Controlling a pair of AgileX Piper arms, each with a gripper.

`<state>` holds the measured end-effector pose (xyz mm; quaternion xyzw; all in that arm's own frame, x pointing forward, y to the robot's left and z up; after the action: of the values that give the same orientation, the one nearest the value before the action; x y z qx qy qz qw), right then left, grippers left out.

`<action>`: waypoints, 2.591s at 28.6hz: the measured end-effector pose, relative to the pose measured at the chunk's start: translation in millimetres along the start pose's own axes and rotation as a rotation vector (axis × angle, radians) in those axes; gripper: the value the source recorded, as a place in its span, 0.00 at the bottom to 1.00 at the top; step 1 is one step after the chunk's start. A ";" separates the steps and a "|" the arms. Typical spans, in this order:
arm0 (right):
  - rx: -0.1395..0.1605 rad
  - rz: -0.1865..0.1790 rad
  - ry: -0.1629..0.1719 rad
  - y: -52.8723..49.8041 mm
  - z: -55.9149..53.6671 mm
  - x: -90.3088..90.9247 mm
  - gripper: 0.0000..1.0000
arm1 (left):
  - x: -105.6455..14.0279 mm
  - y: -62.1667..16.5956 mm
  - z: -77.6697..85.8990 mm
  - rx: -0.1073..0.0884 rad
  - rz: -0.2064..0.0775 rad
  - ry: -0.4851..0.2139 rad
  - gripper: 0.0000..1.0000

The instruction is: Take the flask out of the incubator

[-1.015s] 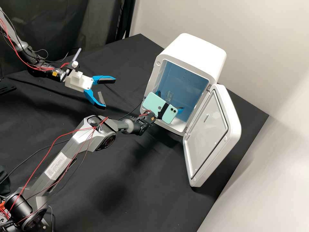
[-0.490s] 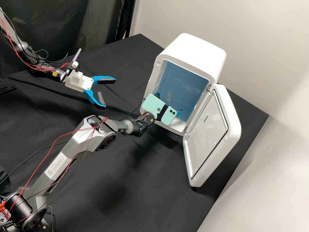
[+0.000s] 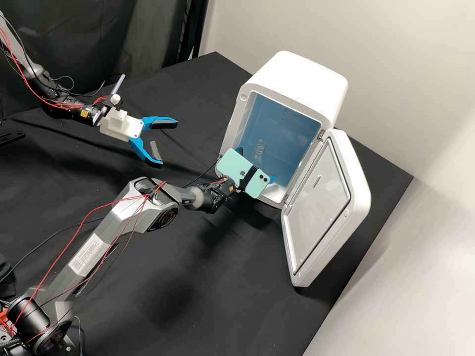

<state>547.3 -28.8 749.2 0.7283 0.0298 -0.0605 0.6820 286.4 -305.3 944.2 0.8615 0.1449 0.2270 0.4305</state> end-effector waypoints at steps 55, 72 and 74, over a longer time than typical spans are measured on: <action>0.017 -0.004 -0.006 3.3 8.8 -27.0 0.00 | 1.4 -6.5 8.2 -0.150 -0.091 -0.111 1.00; 0.045 0.080 0.002 25.2 29.3 -93.5 0.00 | 0.9 -7.4 7.7 -0.156 -0.092 -0.106 1.00; 0.050 0.094 0.000 26.8 33.9 -105.6 0.00 | 0.2 -8.5 7.7 -0.152 -0.096 -0.105 1.00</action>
<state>444.5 -60.3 787.2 0.7455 -0.0059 -0.0292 0.6658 290.0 -305.4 933.4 0.8292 0.1456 0.1708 0.5118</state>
